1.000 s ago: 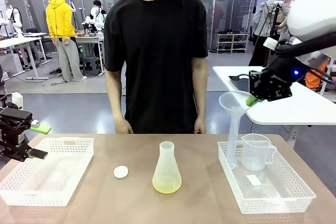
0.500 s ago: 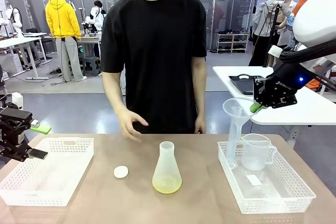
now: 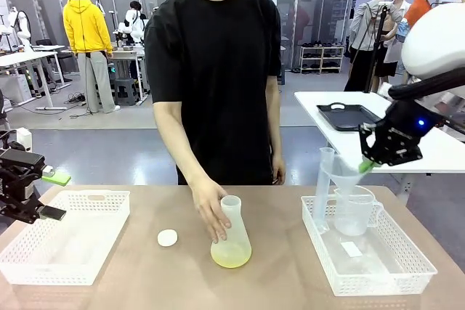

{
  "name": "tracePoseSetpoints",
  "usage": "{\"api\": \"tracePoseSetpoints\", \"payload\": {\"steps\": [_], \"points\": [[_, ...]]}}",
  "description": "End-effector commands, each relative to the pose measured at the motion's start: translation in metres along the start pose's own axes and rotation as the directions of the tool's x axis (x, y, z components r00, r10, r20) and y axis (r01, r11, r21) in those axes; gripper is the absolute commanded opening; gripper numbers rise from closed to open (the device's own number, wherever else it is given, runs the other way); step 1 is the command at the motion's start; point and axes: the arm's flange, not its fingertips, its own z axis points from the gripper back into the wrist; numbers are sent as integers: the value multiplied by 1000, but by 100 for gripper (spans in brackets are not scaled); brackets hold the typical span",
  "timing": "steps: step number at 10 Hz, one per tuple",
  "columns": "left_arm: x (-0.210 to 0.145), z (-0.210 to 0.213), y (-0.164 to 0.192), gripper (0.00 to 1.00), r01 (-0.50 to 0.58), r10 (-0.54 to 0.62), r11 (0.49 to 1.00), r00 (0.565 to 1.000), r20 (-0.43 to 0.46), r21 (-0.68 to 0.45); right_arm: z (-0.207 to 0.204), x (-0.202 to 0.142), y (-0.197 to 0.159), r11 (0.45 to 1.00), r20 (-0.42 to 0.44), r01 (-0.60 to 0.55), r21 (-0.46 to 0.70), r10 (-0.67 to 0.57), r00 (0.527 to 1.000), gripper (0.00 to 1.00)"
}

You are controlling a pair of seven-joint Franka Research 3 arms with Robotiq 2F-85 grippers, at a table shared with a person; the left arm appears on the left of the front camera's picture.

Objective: Prepare the solutions needed for the experiment.
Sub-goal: Once the solution is in the Big flask , pick up the Plastic Funnel and place it back into the right Organizing basket.

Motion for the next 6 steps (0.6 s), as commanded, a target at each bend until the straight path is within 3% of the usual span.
{"api": "tracePoseSetpoints", "payload": {"steps": [1, 3, 6], "points": [[1, -1, -3, 100, 9, -9, 1000, 1000, 8, -25, 6, 5, -21, 994, -120, 112, 14, -109, 987, 3], [1, -1, -3, 100, 9, -9, 1000, 1000, 8, -25, -14, 10, -46, 961, -178, 262, -86, -274, 945, 3], [1, -1, -3, 100, 9, -9, 1000, 1000, 8, -25, -46, 25, -58, 941, -190, 319, -117, -336, 923, 3]]}}
